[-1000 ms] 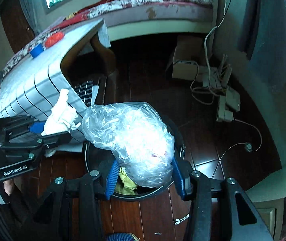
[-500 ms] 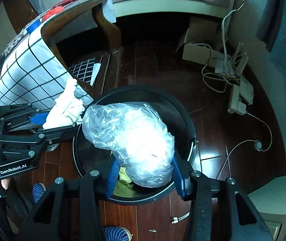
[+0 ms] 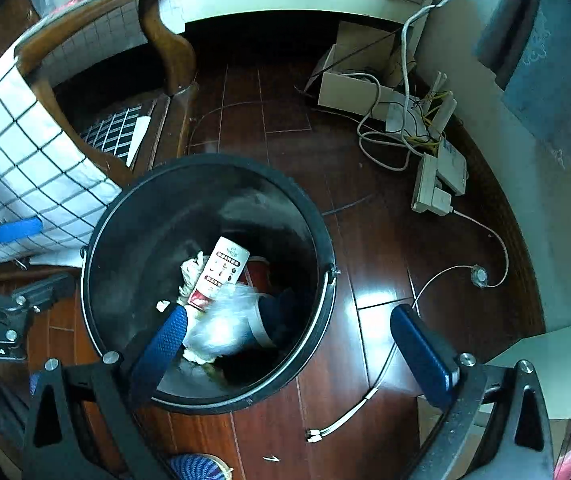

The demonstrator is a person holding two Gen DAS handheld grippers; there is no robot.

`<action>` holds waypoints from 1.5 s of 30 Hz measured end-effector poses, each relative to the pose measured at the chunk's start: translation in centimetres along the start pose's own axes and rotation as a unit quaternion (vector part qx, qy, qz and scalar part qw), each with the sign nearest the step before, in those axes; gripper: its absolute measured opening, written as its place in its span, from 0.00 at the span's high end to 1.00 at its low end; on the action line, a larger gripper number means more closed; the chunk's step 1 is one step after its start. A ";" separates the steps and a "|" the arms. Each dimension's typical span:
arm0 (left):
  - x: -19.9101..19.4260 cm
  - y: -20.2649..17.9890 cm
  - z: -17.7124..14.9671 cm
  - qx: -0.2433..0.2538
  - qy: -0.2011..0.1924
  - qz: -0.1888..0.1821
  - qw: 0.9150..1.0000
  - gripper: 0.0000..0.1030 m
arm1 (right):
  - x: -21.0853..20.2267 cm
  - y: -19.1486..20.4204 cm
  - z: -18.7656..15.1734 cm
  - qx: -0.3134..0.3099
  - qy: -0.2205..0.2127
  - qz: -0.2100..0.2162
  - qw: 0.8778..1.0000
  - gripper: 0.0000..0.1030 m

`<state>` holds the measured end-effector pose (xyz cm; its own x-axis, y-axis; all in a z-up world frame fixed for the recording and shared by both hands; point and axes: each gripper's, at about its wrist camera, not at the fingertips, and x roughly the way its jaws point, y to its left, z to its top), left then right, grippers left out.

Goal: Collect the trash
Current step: 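Open both grippers over the black bin to drop tissue and bag, then move both tools back over the table toward the blue cup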

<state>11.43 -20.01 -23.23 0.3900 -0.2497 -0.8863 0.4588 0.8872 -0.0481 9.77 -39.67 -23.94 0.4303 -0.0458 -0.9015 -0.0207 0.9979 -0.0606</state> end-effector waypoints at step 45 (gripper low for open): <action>-10.4 2.6 -0.5 -0.020 -0.092 0.058 0.994 0.01 | -8.6 5.8 0.4 -0.011 -0.101 0.016 0.995 0.01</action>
<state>8.21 -14.91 -14.39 0.5790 -0.2079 -0.7884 0.3723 0.9277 0.0288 6.31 -33.46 -16.33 0.6017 -0.0016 -0.7987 -0.0563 0.9974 -0.0445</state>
